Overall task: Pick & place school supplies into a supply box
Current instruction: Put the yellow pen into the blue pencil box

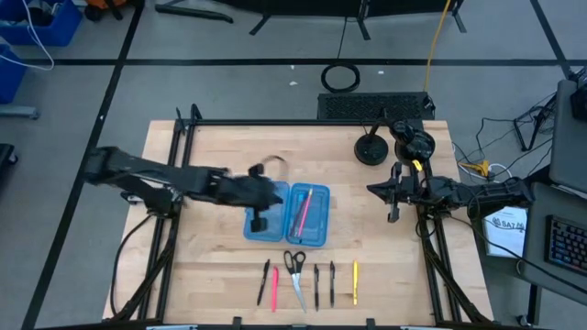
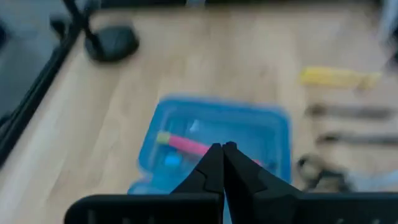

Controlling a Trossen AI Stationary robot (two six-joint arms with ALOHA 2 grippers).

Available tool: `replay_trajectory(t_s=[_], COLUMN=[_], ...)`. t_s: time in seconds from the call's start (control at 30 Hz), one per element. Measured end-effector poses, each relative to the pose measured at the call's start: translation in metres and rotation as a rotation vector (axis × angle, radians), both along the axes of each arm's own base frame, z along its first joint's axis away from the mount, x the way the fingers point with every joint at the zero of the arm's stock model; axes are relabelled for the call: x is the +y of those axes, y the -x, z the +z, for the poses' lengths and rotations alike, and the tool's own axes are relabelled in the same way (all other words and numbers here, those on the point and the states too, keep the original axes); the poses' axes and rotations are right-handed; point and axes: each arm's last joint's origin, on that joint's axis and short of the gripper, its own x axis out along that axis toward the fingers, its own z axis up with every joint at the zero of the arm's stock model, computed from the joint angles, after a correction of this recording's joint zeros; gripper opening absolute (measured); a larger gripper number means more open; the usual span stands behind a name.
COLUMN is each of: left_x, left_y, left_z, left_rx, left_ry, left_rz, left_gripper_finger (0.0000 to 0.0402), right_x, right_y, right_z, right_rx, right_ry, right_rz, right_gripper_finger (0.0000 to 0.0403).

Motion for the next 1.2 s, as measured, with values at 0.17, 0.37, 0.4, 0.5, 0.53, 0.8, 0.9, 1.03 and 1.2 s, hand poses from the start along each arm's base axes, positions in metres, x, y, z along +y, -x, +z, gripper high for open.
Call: replay_trajectory(t_s=[0.17, 0.37, 0.4, 0.5, 0.53, 0.8, 0.9, 1.03, 1.2], left_x=[0.013, 0.02, 0.022, 0.025, 0.026, 0.031, 0.031, 0.032, 0.033], left_y=[0.048, 0.093, 0.098, 0.109, 0.111, 0.123, 0.127, 0.131, 0.137], left_z=[-0.038, -0.08, -0.083, -0.093, -0.096, -0.122, -0.127, -0.135, -0.148], left_rx=[-0.258, -0.427, -0.465, -0.536, -0.532, -0.5, -0.536, -0.537, -0.493], left_ry=[0.137, 0.135, 0.134, 0.131, 0.124, 0.014, 0.01, 0.012, 0.007], left_rz=[-0.056, -0.066, -0.064, -0.054, -0.046, 0.068, 0.07, 0.075, 0.077], left_gripper_finger=[0.0003, 0.0002, 0.0002, 0.0001, 0.0001, 0.0001, 0.0001, 0.0, 0.0], right_x=[0.0, 0.0, 0.0, 0.0, 0.0, 0.0, 0.0, 0.0, 0.0], right_y=[0.0, 0.0, 0.0, 0.0, 0.0, 0.0, 0.0, 0.0, 0.0], right_z=[0.002, 0.002, 0.002, 0.002, 0.002, 0.003, 0.003, 0.002, -0.001], right_rx=[-0.012, -0.012, -0.011, -0.012, -0.012, -0.026, -0.027, -0.016, 0.021], right_ry=[0.026, 0.042, 0.042, 0.042, 0.042, 0.043, 0.041, 0.036, 0.038], right_rz=[-0.001, -0.001, -0.001, -0.001, -0.001, -0.001, -0.001, 0.0, -0.001], right_gripper_finger=[0.0, 0.0, 0.0, 0.0, 0.0, 0.0, 0.0, 0.0, 0.0])
